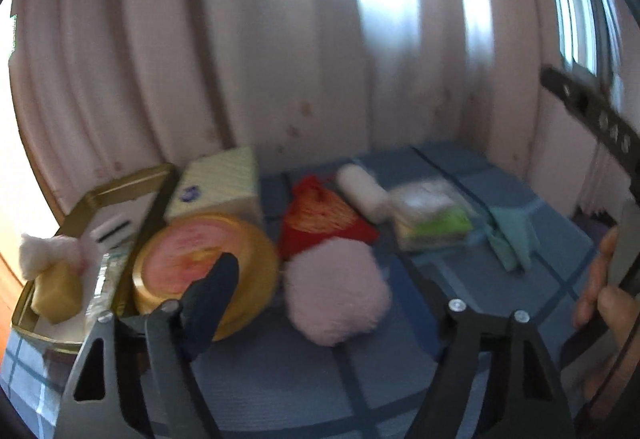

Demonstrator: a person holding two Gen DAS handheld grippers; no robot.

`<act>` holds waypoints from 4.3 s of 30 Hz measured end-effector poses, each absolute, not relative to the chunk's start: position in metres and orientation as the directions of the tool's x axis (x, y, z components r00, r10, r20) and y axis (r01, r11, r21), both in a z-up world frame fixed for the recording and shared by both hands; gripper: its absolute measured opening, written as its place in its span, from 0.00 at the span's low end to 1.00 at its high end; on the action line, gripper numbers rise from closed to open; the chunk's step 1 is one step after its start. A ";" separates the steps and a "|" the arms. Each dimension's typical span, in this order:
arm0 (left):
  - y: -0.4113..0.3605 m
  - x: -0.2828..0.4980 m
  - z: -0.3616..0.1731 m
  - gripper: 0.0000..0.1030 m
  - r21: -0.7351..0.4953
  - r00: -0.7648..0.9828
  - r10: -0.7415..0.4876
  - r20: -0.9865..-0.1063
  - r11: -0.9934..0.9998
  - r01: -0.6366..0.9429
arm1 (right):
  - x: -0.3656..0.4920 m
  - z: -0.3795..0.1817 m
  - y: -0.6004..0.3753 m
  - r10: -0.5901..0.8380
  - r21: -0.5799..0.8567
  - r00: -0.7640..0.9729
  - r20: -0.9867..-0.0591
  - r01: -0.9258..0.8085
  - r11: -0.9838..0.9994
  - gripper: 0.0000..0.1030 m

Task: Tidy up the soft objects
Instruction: 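Lower the left tool onto the pink fluffy pad and close it, then grasp the teal cloth with the right tool, then carry the pink pad and teal cloth over the gold tin tray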

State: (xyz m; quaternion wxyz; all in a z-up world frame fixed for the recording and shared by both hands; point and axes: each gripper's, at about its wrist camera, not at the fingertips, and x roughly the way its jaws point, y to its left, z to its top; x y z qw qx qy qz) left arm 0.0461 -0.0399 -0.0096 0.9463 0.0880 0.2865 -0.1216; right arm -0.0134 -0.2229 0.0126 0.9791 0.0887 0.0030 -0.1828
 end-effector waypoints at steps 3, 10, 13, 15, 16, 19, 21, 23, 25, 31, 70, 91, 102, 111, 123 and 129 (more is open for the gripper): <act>-0.056 0.051 -0.014 0.69 0.113 0.762 -0.191 -0.619 0.938 0.327 | -0.015 0.011 -0.229 -0.354 0.205 0.934 -0.045 0.356 0.912 0.81; -0.070 0.071 -0.028 0.61 0.078 0.660 -0.181 -0.729 0.936 0.343 | -0.020 0.009 -0.239 -0.351 0.259 0.936 -0.034 0.347 0.901 0.81; -0.075 0.076 -0.034 0.61 0.071 0.639 -0.173 -0.750 0.939 0.337 | -0.020 0.009 -0.242 -0.346 0.274 0.938 -0.035 0.342 0.899 0.81; -0.077 0.077 -0.037 0.61 0.074 0.631 -0.161 -0.758 0.941 0.330 | -0.020 0.008 -0.244 -0.341 0.284 0.939 -0.039 0.337 0.897 0.81; -0.078 0.078 -0.038 0.61 0.079 0.629 -0.155 -0.762 0.942 0.327 | -0.020 0.008 -0.245 -0.339 0.288 0.940 -0.041 0.336 0.897 0.81; -0.083 0.080 -0.042 0.61 0.087 0.616 -0.141 -0.775 0.942 0.324 | -0.019 0.007 -0.249 -0.336 0.304 0.940 -0.052 0.335 0.892 0.81; -0.083 0.081 -0.042 0.61 0.085 0.616 -0.139 -0.775 0.944 0.319 | -0.018 0.006 -0.251 -0.331 0.316 0.941 -0.064 0.334 0.888 0.81; -0.084 0.081 -0.042 0.60 0.080 0.615 -0.140 -0.776 0.945 0.316 | -0.017 0.005 -0.254 -0.330 0.327 0.941 -0.075 0.335 0.884 0.81; -0.083 0.081 -0.042 0.52 0.061 0.609 -0.161 -0.776 0.943 0.327 | -0.016 0.003 -0.257 -0.327 0.341 0.941 -0.086 0.336 0.878 0.81; -0.066 0.078 -0.035 0.18 -0.091 0.595 -0.298 -0.746 0.931 0.353 | -0.017 0.001 -0.262 -0.335 0.364 0.937 -0.098 0.347 0.864 0.81; -0.058 0.078 -0.039 0.28 -0.109 0.600 -0.271 -0.753 0.950 0.292 | 0.000 -0.018 -0.299 -0.255 0.518 0.936 -0.240 0.346 0.782 0.81; -0.043 0.060 -0.021 0.28 -0.136 0.692 -0.290 -0.661 0.953 0.269 | 0.063 -0.051 -0.237 -0.083 0.111 0.674 -0.734 0.240 0.964 0.49; -0.034 0.054 -0.018 0.28 -0.177 0.707 -0.324 -0.629 0.945 0.276 | 0.046 -0.042 -0.235 -0.088 0.148 0.726 -0.682 0.254 0.956 0.10; -0.002 0.048 -0.019 0.28 -0.179 0.742 -0.290 -0.604 0.957 0.228 | 0.019 -0.020 -0.204 -0.061 0.210 0.836 -0.545 0.207 0.955 0.10; 0.064 0.041 -0.003 0.28 -0.139 0.817 -0.190 -0.544 0.981 0.136 | 0.021 -0.004 -0.124 0.066 0.216 0.880 -0.471 0.042 0.975 0.11; 0.096 0.046 -0.001 0.28 -0.124 0.832 -0.123 -0.541 0.990 0.065 | 0.028 0.003 -0.084 0.139 0.214 0.880 -0.454 -0.044 0.976 0.11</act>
